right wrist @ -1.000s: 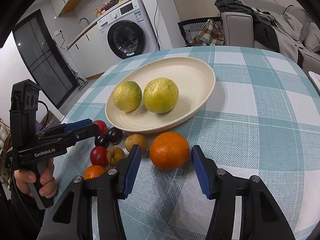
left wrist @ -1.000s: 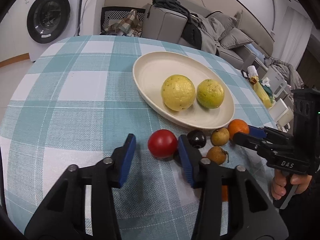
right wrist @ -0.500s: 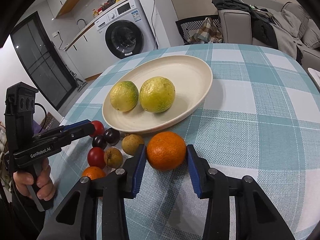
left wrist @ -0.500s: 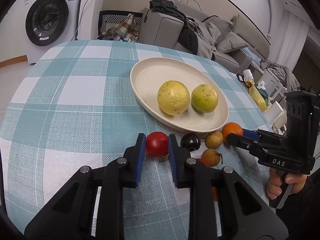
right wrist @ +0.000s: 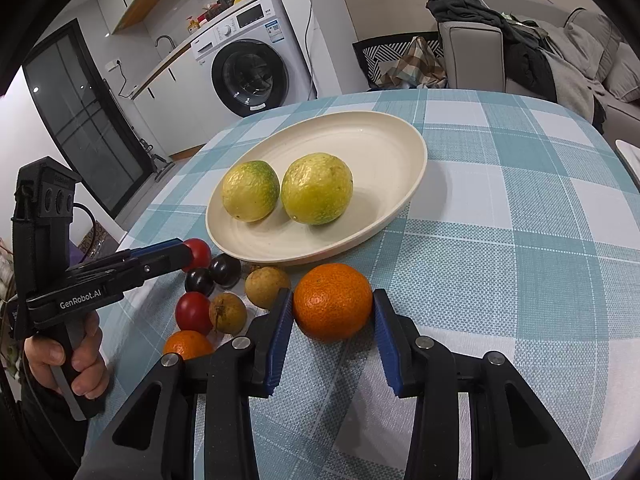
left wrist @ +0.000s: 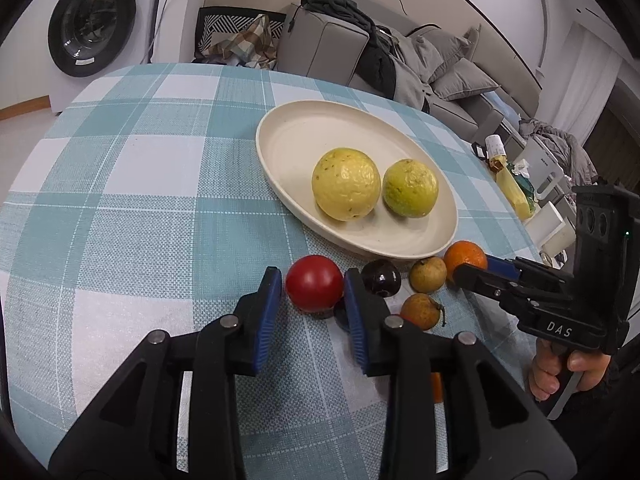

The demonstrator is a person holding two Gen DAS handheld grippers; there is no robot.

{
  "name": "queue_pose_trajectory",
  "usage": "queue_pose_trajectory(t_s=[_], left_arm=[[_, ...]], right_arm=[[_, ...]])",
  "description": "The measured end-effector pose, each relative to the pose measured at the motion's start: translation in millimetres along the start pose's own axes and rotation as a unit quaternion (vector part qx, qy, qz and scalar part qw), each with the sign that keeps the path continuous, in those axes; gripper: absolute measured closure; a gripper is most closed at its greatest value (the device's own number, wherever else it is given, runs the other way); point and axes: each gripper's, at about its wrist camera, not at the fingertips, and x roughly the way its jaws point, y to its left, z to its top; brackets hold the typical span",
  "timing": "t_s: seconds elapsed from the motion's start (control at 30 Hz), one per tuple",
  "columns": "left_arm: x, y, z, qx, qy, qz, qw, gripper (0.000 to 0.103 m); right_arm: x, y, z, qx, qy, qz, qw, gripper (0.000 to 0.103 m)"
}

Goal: Organize fruits
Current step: 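Carry the tomato and orange onto the plate beside the citrus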

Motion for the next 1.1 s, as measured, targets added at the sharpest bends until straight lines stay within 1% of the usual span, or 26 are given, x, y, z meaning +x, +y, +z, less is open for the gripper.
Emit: queue_pose_trajectory(t_s=[0.13,0.27,0.53,0.77,0.9,1.0,1.1], left_arm=[[2,-3,1,0.008,0.000,0.004,1.0000,0.076],[0,-4,0,0.012,-0.008,0.006,0.9999,0.077],[-15,-2,1,0.011,-0.036,0.008,0.9993,0.077],[-29,-8,2,0.019,-0.059,0.009,0.9980,0.077],[-40,-18,2,0.036,-0.079,0.016,0.9961,0.077],[-43,-24,4,0.039,-0.084,0.009,0.9956,0.077],[-42,-31,6,0.048,-0.085,0.011,0.9952,0.077]], right_arm=[[0,0,0,-0.001,0.000,0.000,1.000,0.062],[0,2,-1,-0.003,-0.001,0.001,1.000,0.063],[-6,5,0,-0.011,-0.014,0.003,1.000,0.063],[-10,4,2,-0.012,-0.025,0.004,1.000,0.063],[-17,5,3,-0.012,-0.044,0.006,0.999,0.063],[-24,7,4,-0.013,-0.064,0.009,0.998,0.063],[-29,9,6,-0.013,-0.082,0.014,0.996,0.063]])
